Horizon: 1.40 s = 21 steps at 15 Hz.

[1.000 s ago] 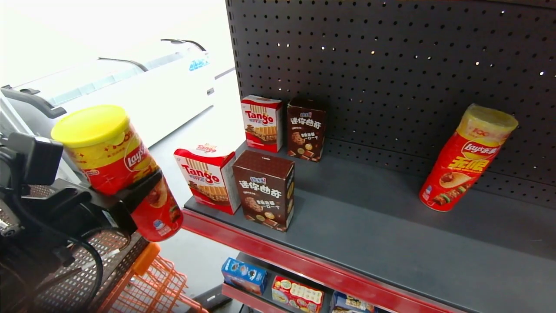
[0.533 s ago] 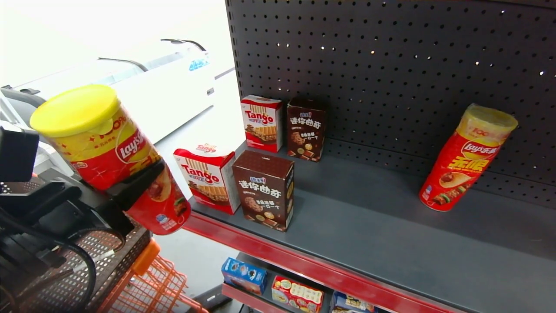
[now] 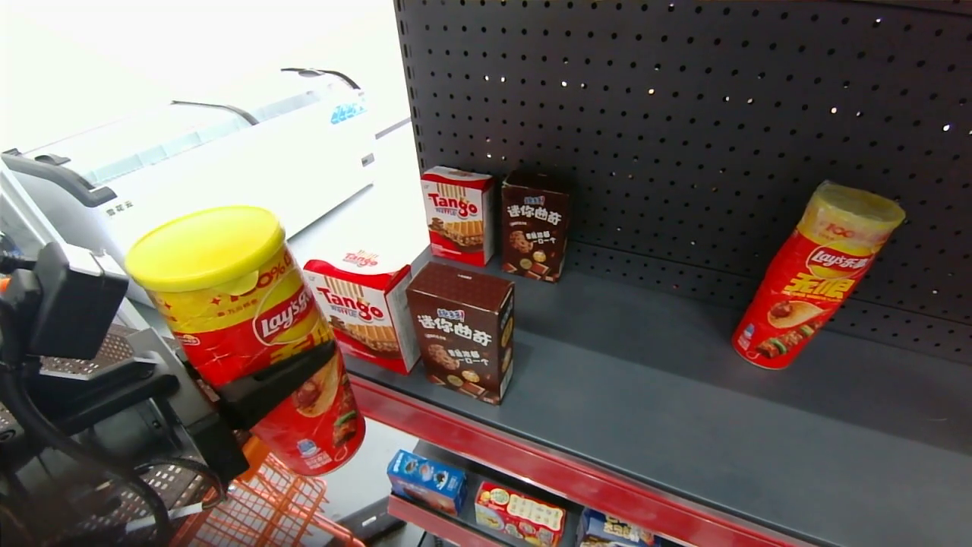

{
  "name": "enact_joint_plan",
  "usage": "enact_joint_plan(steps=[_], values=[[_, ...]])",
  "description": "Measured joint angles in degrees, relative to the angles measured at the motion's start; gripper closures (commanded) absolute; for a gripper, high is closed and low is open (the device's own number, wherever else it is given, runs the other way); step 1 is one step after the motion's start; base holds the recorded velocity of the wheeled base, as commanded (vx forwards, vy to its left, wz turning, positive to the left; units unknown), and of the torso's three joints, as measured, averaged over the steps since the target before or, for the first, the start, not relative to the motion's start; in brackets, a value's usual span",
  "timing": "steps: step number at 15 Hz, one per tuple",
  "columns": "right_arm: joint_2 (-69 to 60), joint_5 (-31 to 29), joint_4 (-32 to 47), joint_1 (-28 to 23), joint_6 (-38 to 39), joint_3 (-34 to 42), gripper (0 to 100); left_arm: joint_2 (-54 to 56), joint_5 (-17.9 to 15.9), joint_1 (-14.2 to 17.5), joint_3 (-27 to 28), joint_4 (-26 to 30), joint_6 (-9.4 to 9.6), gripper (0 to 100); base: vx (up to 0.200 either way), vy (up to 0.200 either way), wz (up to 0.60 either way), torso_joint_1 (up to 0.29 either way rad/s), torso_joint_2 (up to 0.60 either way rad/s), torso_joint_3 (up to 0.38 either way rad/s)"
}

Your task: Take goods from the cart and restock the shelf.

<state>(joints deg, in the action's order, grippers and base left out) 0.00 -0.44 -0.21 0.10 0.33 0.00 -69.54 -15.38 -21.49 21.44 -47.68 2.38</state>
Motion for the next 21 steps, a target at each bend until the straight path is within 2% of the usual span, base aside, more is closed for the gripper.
enact_joint_plan(steps=[5, 9, 14, 21], values=[[0.0, 0.0, 0.0, 0.0, 0.0, 0.0, 0, -1.1, -3.3, -5.4, 0.8, -0.4, -0.09, 100, 0.000, 0.000, 0.00, 0.000, 0.00, 0.000], [0.0, 0.0, 0.0, 0.0, 0.0, 0.0, 0, -2.1, -8.5, -9.8, 0.7, -0.5, -0.17, 100, 0.000, 0.000, 0.00, 0.000, 0.00, 0.000], [0.0, 0.0, 0.0, 0.0, 0.0, 0.0, 0, -4.4, -10.6, -12.3, 2.3, -0.6, -0.11, 100, 0.000, 0.000, 0.00, 0.000, 0.00, 0.000], [0.0, 0.0, 0.0, 0.0, 0.0, 0.0, 0, -6.1, -11.1, -12.9, 3.5, -0.6, 0.00, 100, 0.000, 0.000, 0.00, 0.000, 0.00, 0.000]])
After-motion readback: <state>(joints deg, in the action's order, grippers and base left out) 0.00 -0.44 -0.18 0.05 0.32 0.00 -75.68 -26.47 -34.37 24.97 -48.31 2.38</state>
